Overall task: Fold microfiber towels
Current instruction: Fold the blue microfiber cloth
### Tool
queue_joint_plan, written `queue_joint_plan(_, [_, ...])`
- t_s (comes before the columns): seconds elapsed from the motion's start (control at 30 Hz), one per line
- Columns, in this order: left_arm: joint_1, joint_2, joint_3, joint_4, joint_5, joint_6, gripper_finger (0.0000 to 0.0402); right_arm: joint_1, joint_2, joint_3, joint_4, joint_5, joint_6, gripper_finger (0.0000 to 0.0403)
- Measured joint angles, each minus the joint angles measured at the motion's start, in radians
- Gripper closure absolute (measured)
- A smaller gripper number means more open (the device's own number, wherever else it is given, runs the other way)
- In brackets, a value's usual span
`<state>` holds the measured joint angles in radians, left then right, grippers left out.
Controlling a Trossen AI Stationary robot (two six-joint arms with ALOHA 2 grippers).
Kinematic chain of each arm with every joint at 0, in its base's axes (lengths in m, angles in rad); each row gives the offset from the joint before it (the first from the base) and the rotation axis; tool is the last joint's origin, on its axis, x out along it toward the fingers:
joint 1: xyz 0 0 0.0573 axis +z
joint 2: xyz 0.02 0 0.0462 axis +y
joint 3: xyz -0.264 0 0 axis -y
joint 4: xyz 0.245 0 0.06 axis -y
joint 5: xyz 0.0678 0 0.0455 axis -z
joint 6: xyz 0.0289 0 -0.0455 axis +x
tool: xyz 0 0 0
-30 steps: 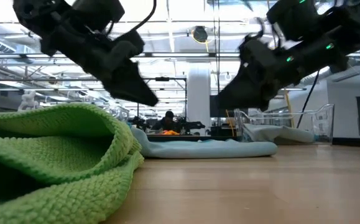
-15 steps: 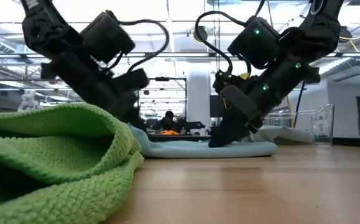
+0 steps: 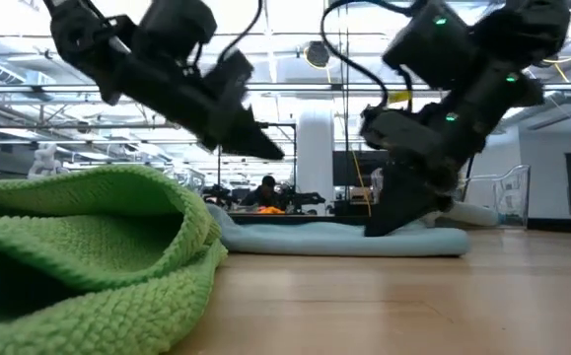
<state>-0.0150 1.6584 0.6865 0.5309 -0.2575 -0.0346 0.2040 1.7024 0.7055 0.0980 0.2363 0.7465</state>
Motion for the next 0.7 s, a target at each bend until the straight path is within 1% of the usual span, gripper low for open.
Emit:
queue_joint_plan(0.17, [-0.030, -0.080, -0.002, -0.020, 0.143, -0.091, 0.0309, 0.023, -0.113, -0.009, -0.037, 0.058, -0.030, 0.0403])
queue_joint_plan(0.23, [-0.058, -0.080, -0.002, -0.044, 0.164, -0.136, 0.0309, 0.030, -0.176, -0.004, -0.031, 0.091, -0.063, 0.0403])
queue_joint_plan(0.3, [-0.091, -0.067, -0.002, -0.077, 0.160, -0.183, 0.0309, 0.035, -0.218, -0.003, -0.035, 0.105, -0.101, 0.0403])
queue_joint_plan(0.43, [-0.162, -0.008, -0.002, -0.088, 0.129, -0.276, 0.0309, 0.035, -0.241, -0.004, -0.029, 0.103, -0.155, 0.0403])
queue_joint_plan(0.57, [-0.205, 0.068, -0.002, -0.055, 0.079, -0.303, 0.0309, 0.034, -0.187, -0.005, -0.031, 0.101, -0.176, 0.0403])
queue_joint_plan(0.63, [-0.203, 0.099, -0.002, -0.058, 0.032, -0.309, 0.0309, 0.034, -0.154, -0.005, -0.028, 0.101, -0.182, 0.0403])
queue_joint_plan(0.7, [-0.187, 0.117, -0.002, -0.061, 0.009, -0.300, 0.0309, 0.034, -0.120, -0.005, -0.040, 0.101, -0.184, 0.0403])
